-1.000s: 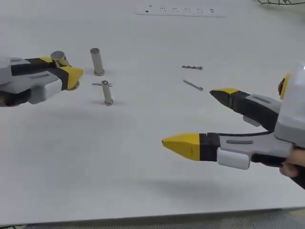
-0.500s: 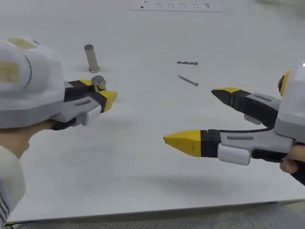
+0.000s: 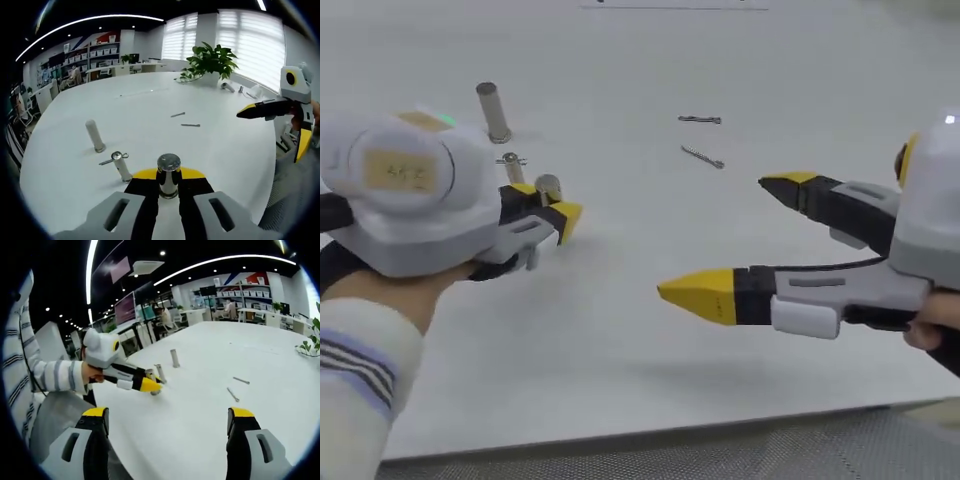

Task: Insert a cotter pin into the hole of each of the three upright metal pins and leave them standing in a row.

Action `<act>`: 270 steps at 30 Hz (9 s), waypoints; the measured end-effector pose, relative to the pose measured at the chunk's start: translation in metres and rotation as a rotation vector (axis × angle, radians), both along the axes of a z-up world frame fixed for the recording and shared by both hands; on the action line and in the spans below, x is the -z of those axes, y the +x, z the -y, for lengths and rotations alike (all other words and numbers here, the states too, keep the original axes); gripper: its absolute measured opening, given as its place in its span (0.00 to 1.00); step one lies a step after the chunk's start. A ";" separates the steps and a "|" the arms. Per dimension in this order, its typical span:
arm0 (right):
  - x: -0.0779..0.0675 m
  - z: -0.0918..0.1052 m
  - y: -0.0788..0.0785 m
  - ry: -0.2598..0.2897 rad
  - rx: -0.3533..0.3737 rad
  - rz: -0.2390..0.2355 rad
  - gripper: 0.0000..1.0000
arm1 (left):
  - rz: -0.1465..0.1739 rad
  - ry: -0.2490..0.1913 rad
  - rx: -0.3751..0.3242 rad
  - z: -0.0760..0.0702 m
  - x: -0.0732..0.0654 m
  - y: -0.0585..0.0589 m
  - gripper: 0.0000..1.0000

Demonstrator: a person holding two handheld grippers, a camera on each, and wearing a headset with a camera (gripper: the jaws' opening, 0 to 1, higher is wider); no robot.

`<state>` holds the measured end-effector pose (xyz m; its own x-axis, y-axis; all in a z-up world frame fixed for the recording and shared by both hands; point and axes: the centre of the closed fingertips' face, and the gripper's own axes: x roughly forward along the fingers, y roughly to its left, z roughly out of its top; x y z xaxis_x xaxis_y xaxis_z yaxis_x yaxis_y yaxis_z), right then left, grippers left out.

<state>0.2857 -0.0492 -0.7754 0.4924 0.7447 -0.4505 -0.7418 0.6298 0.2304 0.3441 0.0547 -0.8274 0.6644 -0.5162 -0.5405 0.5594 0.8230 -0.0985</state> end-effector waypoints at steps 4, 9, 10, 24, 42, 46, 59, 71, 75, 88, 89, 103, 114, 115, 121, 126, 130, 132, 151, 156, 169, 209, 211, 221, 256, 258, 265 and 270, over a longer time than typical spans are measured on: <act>0.001 0.001 -0.001 -0.007 -0.003 -0.005 1.00 | -0.002 0.008 -0.028 -0.003 0.005 0.003 0.12; 0.003 0.002 -0.002 -0.011 0.003 -0.017 1.00 | -0.019 -0.004 -0.047 -0.003 0.011 0.002 0.12; 0.003 0.003 -0.002 -0.011 0.005 -0.017 1.00 | -0.026 -0.011 -0.054 -0.003 0.012 0.002 0.12; 0.003 0.007 -0.002 -0.012 0.016 -0.023 0.99 | -0.030 0.002 -0.058 -0.002 0.019 -0.003 0.12; 0.002 0.005 -0.004 -0.006 0.011 -0.028 0.99 | -0.023 -0.009 -0.073 -0.002 0.012 -0.006 0.14; 0.001 0.006 -0.004 -0.008 0.008 -0.026 0.99 | -0.032 -0.010 -0.067 -0.005 0.007 -0.006 0.19; 0.003 0.019 0.023 -0.103 -0.054 -0.024 0.95 | -0.159 -0.111 0.024 -0.008 0.001 -0.027 0.39; 0.028 0.031 0.051 -0.290 -0.224 -0.077 0.84 | -0.191 -0.076 0.169 -0.019 0.001 -0.053 0.57; 0.032 0.028 0.066 -0.298 -0.236 -0.092 0.79 | -0.179 -0.051 0.211 -0.022 0.001 -0.060 0.71; 0.056 0.023 0.105 -0.475 -0.290 -0.086 0.63 | -0.192 -0.060 0.213 -0.029 0.004 -0.077 0.81; 0.058 0.023 0.106 -0.480 -0.290 -0.089 0.62 | -0.193 -0.060 0.213 -0.029 0.004 -0.078 0.81; 0.085 0.027 0.129 -0.561 -0.261 -0.145 0.36 | -0.188 -0.109 0.159 -0.039 -0.001 -0.079 0.80; 0.093 0.030 0.139 -0.623 -0.293 -0.157 0.30 | -0.187 -0.120 0.169 -0.036 0.000 -0.076 0.78; 0.093 0.031 0.140 -0.628 -0.291 -0.161 0.29 | -0.189 -0.121 0.169 -0.036 0.001 -0.076 0.78; 0.092 0.033 0.140 -0.668 -0.293 -0.175 0.25 | -0.189 -0.127 0.163 -0.029 -0.002 -0.078 0.78; 0.091 0.034 0.139 -0.667 -0.268 -0.187 0.23 | -0.199 -0.129 0.167 -0.025 0.000 -0.079 0.77; 0.091 0.035 0.139 -0.668 -0.263 -0.186 0.22 | -0.210 -0.123 0.172 -0.024 0.002 -0.079 0.77; 0.090 0.033 0.137 -0.676 -0.271 -0.184 0.20 | -0.217 -0.122 0.173 -0.022 0.003 -0.080 0.77; 0.087 0.028 0.129 -0.706 -0.291 -0.147 0.05 | -0.229 -0.114 0.142 -0.031 0.002 -0.080 0.75; 0.086 0.027 0.129 -0.729 -0.315 -0.103 0.04 | -0.237 -0.120 0.124 -0.031 -0.001 -0.083 0.74; 0.082 0.017 0.130 -0.731 -0.345 -0.028 0.03 | -0.239 -0.136 0.081 -0.034 -0.011 -0.084 0.71; 0.014 -0.012 0.093 -0.613 -0.377 0.258 0.03 | -0.178 -0.218 0.017 -0.062 -0.046 -0.038 0.61; 0.012 -0.016 0.090 -0.599 -0.379 0.266 0.03 | -0.174 -0.227 0.015 -0.061 -0.047 -0.034 0.60; 0.011 -0.034 0.065 -0.570 -0.424 0.317 0.03 | -0.179 -0.253 0.023 -0.046 -0.055 -0.027 0.54; -0.006 -0.055 0.022 -0.541 -0.447 0.491 0.03 | -0.223 -0.422 0.133 0.022 -0.078 -0.031 0.31; -0.007 -0.056 0.022 -0.544 -0.451 0.500 0.03 | -0.226 -0.425 0.146 0.025 -0.078 -0.034 0.28; -0.008 -0.056 0.021 -0.540 -0.452 0.511 0.03 | -0.259 -0.454 0.179 0.036 -0.078 -0.038 0.23; -0.009 -0.057 0.019 -0.533 -0.454 0.514 0.03 | -0.266 -0.476 0.188 0.040 -0.077 -0.039 0.19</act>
